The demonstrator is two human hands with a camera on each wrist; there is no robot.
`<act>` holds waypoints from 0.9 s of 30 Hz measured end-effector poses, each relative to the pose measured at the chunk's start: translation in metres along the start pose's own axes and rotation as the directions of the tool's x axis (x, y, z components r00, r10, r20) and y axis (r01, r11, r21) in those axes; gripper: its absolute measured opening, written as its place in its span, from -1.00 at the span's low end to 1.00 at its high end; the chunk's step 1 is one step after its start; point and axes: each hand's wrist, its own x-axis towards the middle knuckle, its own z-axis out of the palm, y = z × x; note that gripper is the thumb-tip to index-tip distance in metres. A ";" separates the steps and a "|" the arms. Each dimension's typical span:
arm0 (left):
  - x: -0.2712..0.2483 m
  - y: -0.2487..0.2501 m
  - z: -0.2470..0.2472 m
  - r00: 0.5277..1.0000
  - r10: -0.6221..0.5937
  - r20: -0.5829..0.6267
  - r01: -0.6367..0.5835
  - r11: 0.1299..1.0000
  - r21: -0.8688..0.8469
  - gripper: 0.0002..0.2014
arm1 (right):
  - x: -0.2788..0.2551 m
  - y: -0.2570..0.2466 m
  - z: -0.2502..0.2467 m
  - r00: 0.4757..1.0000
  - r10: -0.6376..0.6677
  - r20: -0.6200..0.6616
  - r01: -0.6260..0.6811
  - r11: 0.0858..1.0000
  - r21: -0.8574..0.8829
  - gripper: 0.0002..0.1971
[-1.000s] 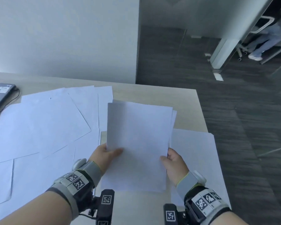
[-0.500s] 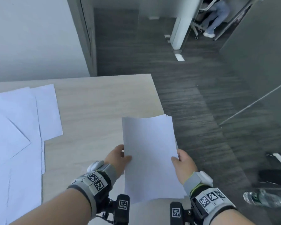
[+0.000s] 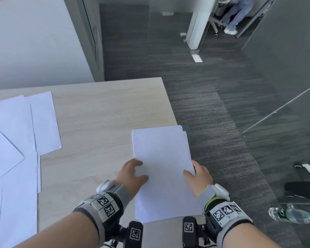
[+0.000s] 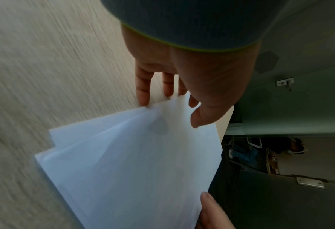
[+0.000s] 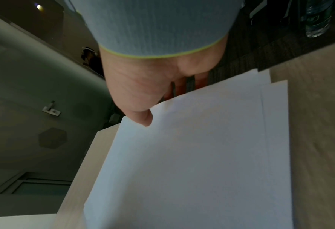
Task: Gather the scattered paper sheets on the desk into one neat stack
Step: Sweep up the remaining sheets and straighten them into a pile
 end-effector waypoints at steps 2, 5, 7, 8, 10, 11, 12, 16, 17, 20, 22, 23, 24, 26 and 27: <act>0.003 0.003 0.002 1.000 -0.010 0.016 0.011 0.999 -0.044 -0.52 | 0.002 -0.005 -0.002 0.999 0.012 0.034 -0.013 0.999 0.037 -0.33; 0.010 0.005 0.004 1.000 -0.017 0.014 0.019 0.995 -0.099 -0.52 | 0.007 -0.010 -0.004 0.998 0.018 0.058 -0.023 0.996 0.092 -0.24; 0.014 0.004 0.004 1.000 -0.015 0.016 0.016 0.994 -0.107 -0.52 | 0.010 -0.014 -0.005 0.998 0.001 0.058 -0.008 0.992 0.129 -0.23; 0.015 0.004 0.004 1.000 -0.015 0.017 0.017 0.994 -0.107 -0.52 | 0.012 -0.015 -0.006 0.998 0.003 0.063 -0.012 0.989 0.148 -0.23; 0.015 0.002 0.003 0.999 -0.019 0.031 0.023 0.993 -0.115 -0.55 | 0.013 -0.015 -0.006 0.996 0.014 0.088 -0.030 0.983 0.180 -0.25; 0.015 0.001 0.002 0.999 -0.023 0.037 0.027 0.992 -0.123 -0.57 | 0.013 -0.015 -0.005 0.995 0.023 0.100 -0.040 0.984 0.176 -0.26; 0.015 0.000 0.002 0.999 -0.027 0.038 0.032 0.991 -0.131 -0.60 | 0.013 -0.013 -0.004 0.995 0.026 0.101 -0.043 0.984 0.171 -0.27; 0.014 -0.001 0.002 0.999 -0.032 0.026 0.035 0.987 -0.156 -0.64 | 0.010 -0.007 -0.002 0.997 0.043 0.057 -0.054 0.977 0.208 -0.49; 0.014 -0.001 0.001 0.999 -0.031 0.027 0.035 0.987 -0.160 -0.64 | 0.008 -0.007 -0.002 0.998 0.053 0.046 -0.062 0.976 0.209 -0.53; 0.013 0.000 0.001 0.999 -0.027 0.038 0.034 0.983 -0.179 -0.64 | 0.005 -0.005 -0.004 0.998 0.065 0.018 -0.068 0.973 0.221 -0.40; 0.012 -0.001 -0.003 0.999 -0.015 0.037 0.022 0.983 -0.185 -0.64 | 0.002 -0.008 -0.003 0.999 0.046 -0.017 -0.042 0.979 0.201 -0.38; 0.012 -0.002 -0.004 0.999 -0.008 0.035 0.015 0.984 -0.177 -0.64 | 0.000 -0.011 -0.005 0.998 0.032 -0.047 -0.023 0.985 0.170 -0.41; 0.011 -0.003 -0.007 1.000 -0.003 0.029 0.008 0.987 -0.162 -0.65 | -0.002 -0.013 -0.007 0.996 0.010 -0.085 0.001 0.992 0.130 -0.45; 0.008 -0.013 -0.023 1.000 0.014 -0.017 -0.016 0.994 -0.106 -0.66 | -0.008 -0.026 -0.004 0.987 -0.074 -0.146 0.085 0.994 0.069 -0.53; 0.007 -0.019 -0.031 0.999 0.022 -0.044 -0.025 0.997 -0.069 -0.66 | -0.010 -0.033 -0.003 0.981 -0.117 -0.155 0.127 0.991 0.052 -0.56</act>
